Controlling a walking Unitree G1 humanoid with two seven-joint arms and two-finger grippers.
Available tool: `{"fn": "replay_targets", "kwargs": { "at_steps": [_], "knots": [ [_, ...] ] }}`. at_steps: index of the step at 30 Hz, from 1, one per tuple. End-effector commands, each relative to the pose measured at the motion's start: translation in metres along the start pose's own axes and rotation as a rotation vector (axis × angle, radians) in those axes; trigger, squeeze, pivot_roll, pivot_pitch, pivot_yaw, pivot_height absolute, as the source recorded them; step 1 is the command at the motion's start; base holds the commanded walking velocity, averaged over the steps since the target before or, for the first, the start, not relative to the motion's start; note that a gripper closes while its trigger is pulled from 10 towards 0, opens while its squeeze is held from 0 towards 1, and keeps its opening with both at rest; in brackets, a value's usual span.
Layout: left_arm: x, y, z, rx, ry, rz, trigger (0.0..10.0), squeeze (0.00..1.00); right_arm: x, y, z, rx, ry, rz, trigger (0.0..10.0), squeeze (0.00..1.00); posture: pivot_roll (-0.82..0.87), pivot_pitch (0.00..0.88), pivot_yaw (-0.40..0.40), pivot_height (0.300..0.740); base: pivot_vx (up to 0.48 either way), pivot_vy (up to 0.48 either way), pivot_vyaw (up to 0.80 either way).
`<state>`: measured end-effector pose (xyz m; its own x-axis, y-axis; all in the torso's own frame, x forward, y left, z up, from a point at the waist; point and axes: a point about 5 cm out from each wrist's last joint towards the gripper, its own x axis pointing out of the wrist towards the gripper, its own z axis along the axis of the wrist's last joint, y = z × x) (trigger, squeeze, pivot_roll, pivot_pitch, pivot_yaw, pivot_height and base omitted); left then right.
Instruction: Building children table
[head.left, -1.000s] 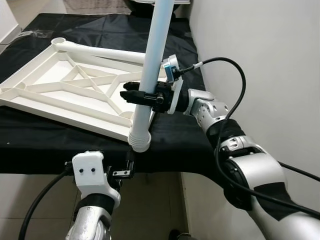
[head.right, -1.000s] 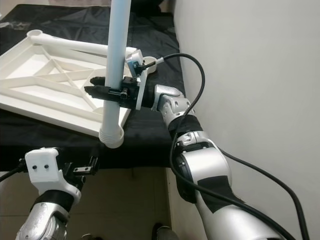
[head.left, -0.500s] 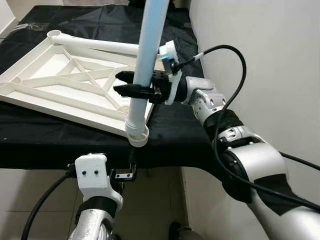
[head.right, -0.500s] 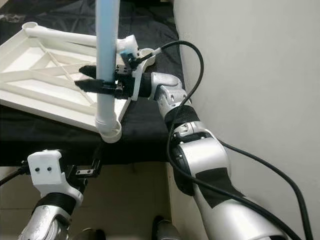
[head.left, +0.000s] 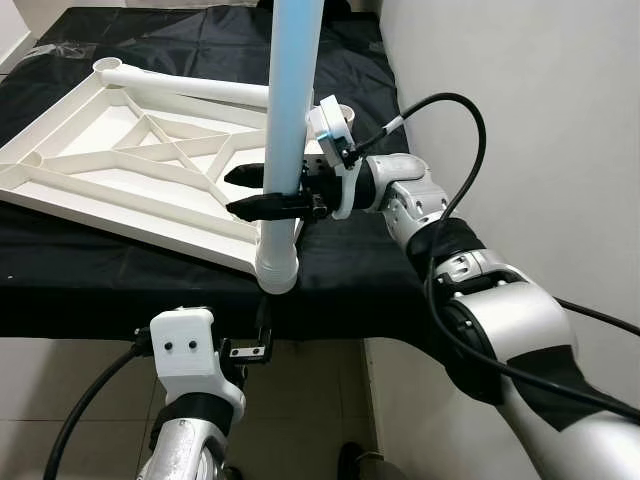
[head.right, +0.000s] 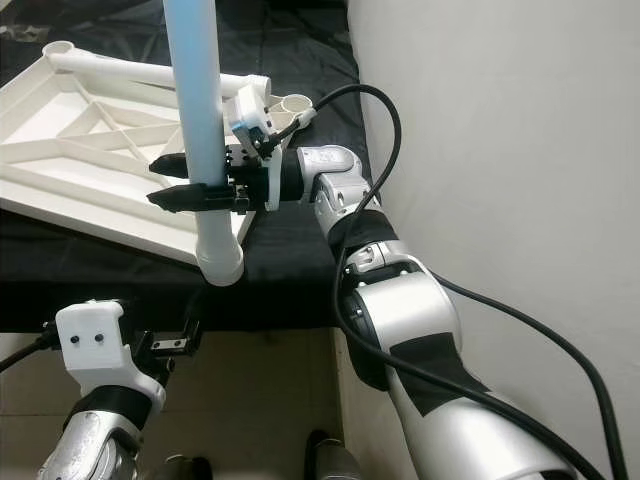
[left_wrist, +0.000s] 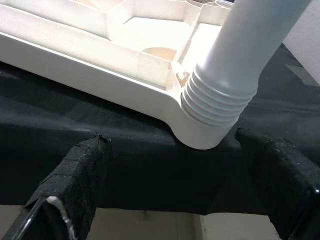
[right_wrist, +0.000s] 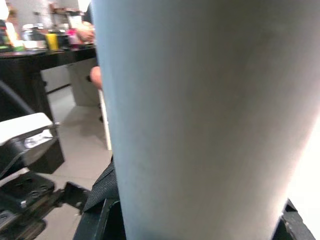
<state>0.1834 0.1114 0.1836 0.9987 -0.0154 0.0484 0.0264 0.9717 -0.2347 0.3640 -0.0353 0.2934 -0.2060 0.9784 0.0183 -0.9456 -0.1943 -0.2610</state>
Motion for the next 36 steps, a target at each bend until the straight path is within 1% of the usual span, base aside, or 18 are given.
{"fn": "replay_targets", "kwargs": {
  "at_steps": [1,3,4,6,8,11,13,14,17,19,20,24,26,27,28,36],
  "knots": [
    [-0.003,-0.004,-0.001,-0.028,0.012,0.004,10.0,0.00,0.004,0.005,-0.009,0.011,0.053,0.059,10.0,0.00,0.04,0.288,-0.058,0.740,0.000,0.000,0.00],
    [-0.003,-0.004,-0.001,-0.027,0.012,0.003,10.0,0.00,0.011,0.008,-0.014,0.001,0.086,0.095,10.0,0.00,0.04,0.289,-0.058,0.740,0.000,0.000,0.00],
    [-0.003,-0.004,-0.001,-0.027,0.012,0.003,10.0,0.00,0.011,0.008,-0.014,0.001,0.086,0.095,10.0,0.00,0.04,0.289,-0.058,0.740,0.000,0.000,0.00],
    [-0.003,-0.004,-0.001,-0.022,0.012,0.004,10.0,0.00,0.018,0.010,-0.019,-0.003,0.109,0.117,10.0,0.00,0.04,0.293,-0.062,0.740,0.000,0.000,0.00],
    [-0.004,-0.005,-0.001,-0.021,0.011,0.004,10.0,0.00,0.020,0.011,-0.021,-0.006,0.118,0.124,10.0,0.00,0.05,0.294,-0.064,0.740,0.000,0.000,0.00],
    [-0.005,-0.004,-0.001,-0.021,0.011,0.008,10.0,0.00,0.025,0.009,-0.022,-0.018,0.129,0.097,10.0,0.00,0.05,0.296,-0.067,0.740,0.000,0.000,0.00],
    [-0.005,-0.004,-0.001,-0.021,0.011,0.010,10.0,0.00,0.026,0.006,-0.019,-0.032,0.130,0.054,10.0,0.00,0.05,0.299,-0.070,0.740,0.000,0.000,0.00],
    [-0.005,-0.004,-0.001,-0.021,0.011,0.010,10.0,0.00,0.026,0.006,-0.019,-0.032,0.130,0.054,10.0,0.00,0.05,0.299,-0.070,0.740,0.000,0.000,0.00],
    [-0.005,-0.005,-0.001,-0.024,0.010,0.014,10.0,0.00,0.025,-0.001,-0.012,-0.049,0.140,-0.035,10.0,0.00,0.04,0.299,-0.074,0.740,0.000,0.000,0.00],
    [-0.005,-0.005,-0.001,-0.025,0.010,0.014,10.0,0.00,0.025,-0.002,-0.011,-0.052,0.142,-0.049,10.0,0.00,0.04,0.299,-0.074,0.740,0.000,0.000,0.00],
    [-0.005,-0.005,-0.001,-0.027,0.010,0.015,10.0,0.00,0.024,-0.005,-0.008,-0.062,0.138,-0.077,10.0,0.00,0.04,0.300,-0.077,0.740,0.000,0.000,0.00],
    [-0.005,-0.005,-0.001,-0.028,0.010,0.015,10.0,0.00,0.024,-0.006,-0.006,-0.064,0.133,-0.088,10.0,0.00,0.04,0.300,-0.077,0.740,0.000,0.000,0.00],
    [-0.005,-0.006,-0.002,-0.029,0.011,0.015,10.0,0.00,0.023,-0.005,-0.006,-0.056,0.132,-0.076,10.0,0.00,0.04,0.300,-0.077,0.740,0.000,0.000,0.00],
    [-0.005,-0.006,-0.002,-0.030,0.012,0.014,10.0,0.00,0.020,-0.002,-0.008,-0.035,0.138,-0.016,10.0,0.00,0.04,0.300,-0.077,0.740,0.000,0.000,0.00],
    [-0.005,-0.006,-0.002,-0.030,0.012,0.014,10.0,0.00,0.020,-0.001,-0.009,-0.030,0.140,0.000,10.0,0.00,0.04,0.300,-0.077,0.740,0.000,0.000,0.00],
    [-0.005,-0.006,-0.002,-0.029,0.012,0.018,10.0,0.00,0.020,0.004,-0.016,0.001,0.147,0.050,10.0,0.00,0.03,0.302,-0.079,0.740,0.000,0.000,0.00]
  ]
}}
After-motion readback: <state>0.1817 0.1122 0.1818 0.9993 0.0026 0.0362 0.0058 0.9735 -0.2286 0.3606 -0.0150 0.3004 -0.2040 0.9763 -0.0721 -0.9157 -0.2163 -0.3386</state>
